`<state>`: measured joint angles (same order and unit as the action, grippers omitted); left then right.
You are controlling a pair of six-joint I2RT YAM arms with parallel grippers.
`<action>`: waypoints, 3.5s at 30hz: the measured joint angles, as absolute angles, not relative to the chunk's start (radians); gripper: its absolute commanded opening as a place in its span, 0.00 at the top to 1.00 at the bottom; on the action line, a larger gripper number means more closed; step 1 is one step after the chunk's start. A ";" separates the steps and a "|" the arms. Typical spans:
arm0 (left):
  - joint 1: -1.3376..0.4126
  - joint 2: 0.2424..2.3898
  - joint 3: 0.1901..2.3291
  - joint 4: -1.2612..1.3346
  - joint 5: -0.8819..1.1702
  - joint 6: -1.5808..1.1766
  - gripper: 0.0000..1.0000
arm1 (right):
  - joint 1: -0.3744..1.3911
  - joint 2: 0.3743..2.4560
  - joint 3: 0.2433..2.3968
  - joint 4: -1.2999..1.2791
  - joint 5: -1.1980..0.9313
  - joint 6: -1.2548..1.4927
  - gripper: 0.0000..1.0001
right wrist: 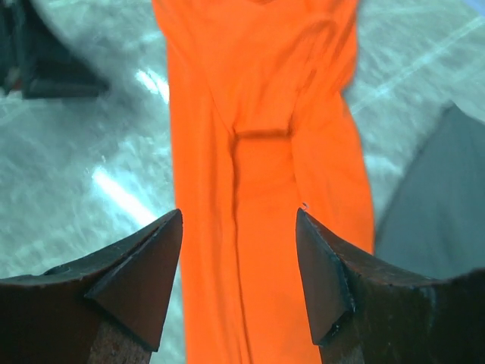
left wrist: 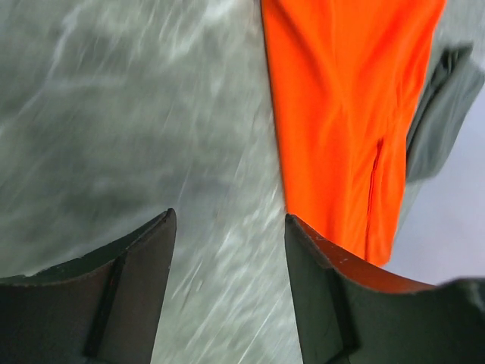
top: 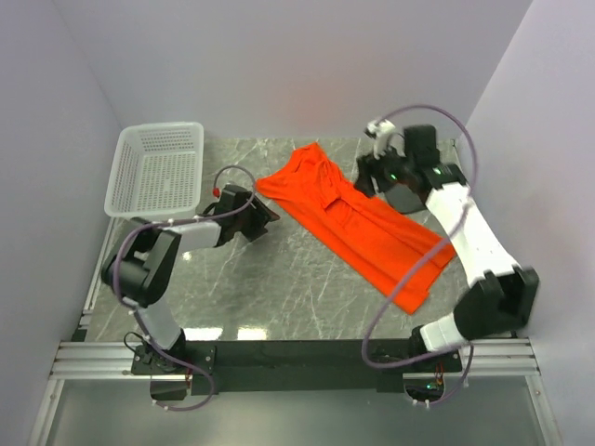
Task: Fold and stack the t-shirts
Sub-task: Fold the tshirt
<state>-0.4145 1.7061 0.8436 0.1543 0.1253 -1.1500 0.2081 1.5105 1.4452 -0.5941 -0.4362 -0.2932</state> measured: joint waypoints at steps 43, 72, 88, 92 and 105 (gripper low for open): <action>-0.205 2.334 1.879 -0.477 -0.077 -0.901 0.80 | -0.173 1.168 1.019 -0.522 -0.724 -0.313 0.32; -0.713 1.491 0.832 0.048 0.228 -1.026 0.52 | -0.175 1.237 1.005 -0.642 -0.659 -0.486 0.32; -1.050 1.780 0.820 0.220 0.141 -1.530 0.51 | -0.242 1.219 0.989 -0.617 -0.651 -0.447 0.31; -1.067 1.829 0.859 0.229 0.136 -1.570 0.53 | -0.252 1.217 0.983 -0.614 -0.667 -0.443 0.31; -1.068 1.959 0.941 0.313 0.133 -1.726 0.81 | -0.292 1.205 0.971 -0.614 -0.710 -0.443 0.31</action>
<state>-1.0676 1.9594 0.9405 0.3126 0.1326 -1.7264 -0.2924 1.2049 0.9714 -0.6144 -0.7101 -0.4431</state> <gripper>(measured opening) 0.261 0.691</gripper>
